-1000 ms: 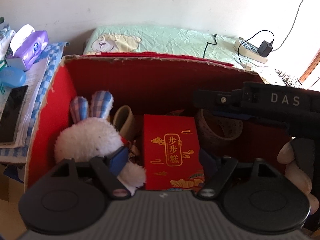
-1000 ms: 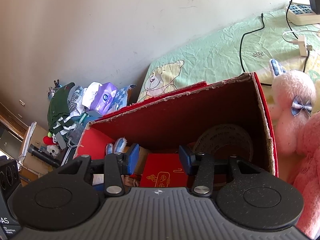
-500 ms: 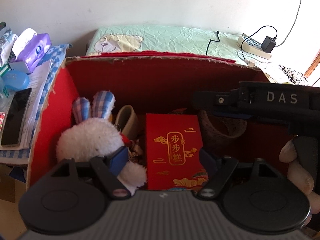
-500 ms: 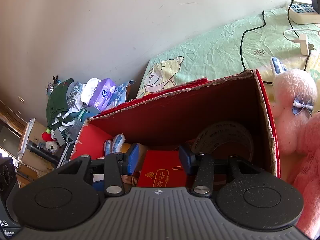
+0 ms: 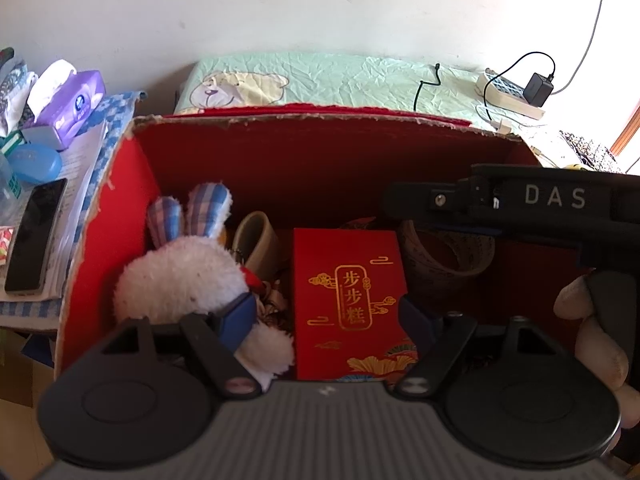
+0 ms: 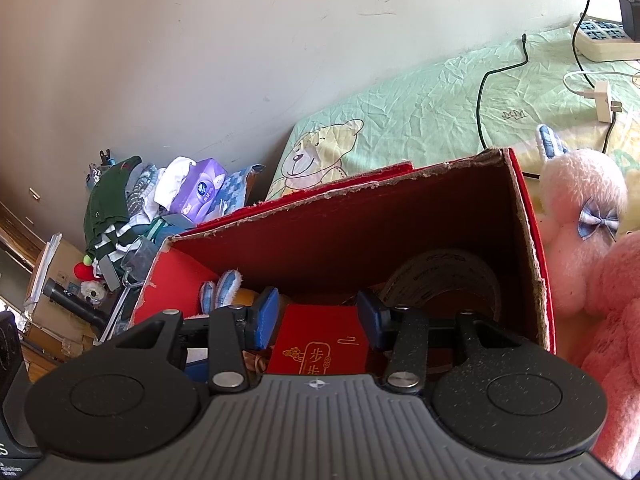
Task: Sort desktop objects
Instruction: 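Raise the open right tool out of the red box, then move the right tool back to the plush pile on the bed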
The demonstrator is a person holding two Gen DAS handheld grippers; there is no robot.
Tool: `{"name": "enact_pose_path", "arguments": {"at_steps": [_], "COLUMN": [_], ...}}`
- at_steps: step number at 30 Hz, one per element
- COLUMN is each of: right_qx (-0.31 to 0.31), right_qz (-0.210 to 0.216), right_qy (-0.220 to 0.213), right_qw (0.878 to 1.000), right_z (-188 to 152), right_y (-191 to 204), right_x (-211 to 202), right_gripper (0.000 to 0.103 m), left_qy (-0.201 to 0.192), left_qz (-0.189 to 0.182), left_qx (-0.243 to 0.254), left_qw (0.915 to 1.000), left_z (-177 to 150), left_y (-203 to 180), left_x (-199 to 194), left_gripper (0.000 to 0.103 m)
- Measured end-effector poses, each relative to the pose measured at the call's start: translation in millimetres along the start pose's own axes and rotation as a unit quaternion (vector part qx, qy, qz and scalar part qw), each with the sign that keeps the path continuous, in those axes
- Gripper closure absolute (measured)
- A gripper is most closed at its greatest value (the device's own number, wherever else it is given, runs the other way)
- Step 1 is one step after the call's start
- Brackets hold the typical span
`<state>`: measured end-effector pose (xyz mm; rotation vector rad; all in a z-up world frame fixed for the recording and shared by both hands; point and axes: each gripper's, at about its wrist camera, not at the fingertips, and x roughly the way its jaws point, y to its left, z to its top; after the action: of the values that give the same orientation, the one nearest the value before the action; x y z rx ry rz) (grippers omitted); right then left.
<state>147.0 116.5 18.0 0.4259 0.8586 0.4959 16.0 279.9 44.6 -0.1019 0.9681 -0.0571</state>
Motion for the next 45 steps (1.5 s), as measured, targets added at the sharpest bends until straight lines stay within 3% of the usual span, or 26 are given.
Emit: {"name": "enact_pose_path", "arguments": {"at_steps": [8, 13, 18, 25, 31, 41, 45], "right_qx": [-0.028, -0.03, -0.028, 0.004, 0.015, 0.087, 0.099], "right_qz": [0.022, 0.033, 0.049, 0.089, 0.07, 0.016, 0.019], "right_qy": [-0.042, -0.102, -0.135, -0.184, -0.205, -0.186, -0.17], "right_qw": [0.998, 0.994, 0.989, 0.979, 0.976, 0.979, 0.98], "right_z": [-7, -13, -23, -37, -38, -49, -51], "right_y": [3, 2, -4, -34, -73, -174, -203], "right_x": [-11, -25, -46, -99, -147, -194, -198], "right_gripper": [0.055, 0.055, 0.054, 0.053, 0.053, 0.053, 0.052], "left_qy": [-0.016, -0.051, -0.107, -0.101, -0.098, -0.102, -0.092], "left_qz": [-0.003, 0.005, 0.042, 0.003, -0.042, -0.098, -0.101], "left_qx": [0.007, 0.02, 0.038, 0.006, 0.007, 0.036, 0.058], "left_qw": [0.9998, 0.9985, 0.9926, 0.9949, 0.9943, 0.9893, 0.989], "left_z": [-2, -8, -16, -14, -15, -14, -14], "left_y": [-1, -9, -29, -50, -94, -180, -215], "left_x": [-3, -12, -37, -59, -69, -68, -55], "left_gripper": [0.019, 0.012, 0.005, 0.004, 0.004, 0.004, 0.004]}}
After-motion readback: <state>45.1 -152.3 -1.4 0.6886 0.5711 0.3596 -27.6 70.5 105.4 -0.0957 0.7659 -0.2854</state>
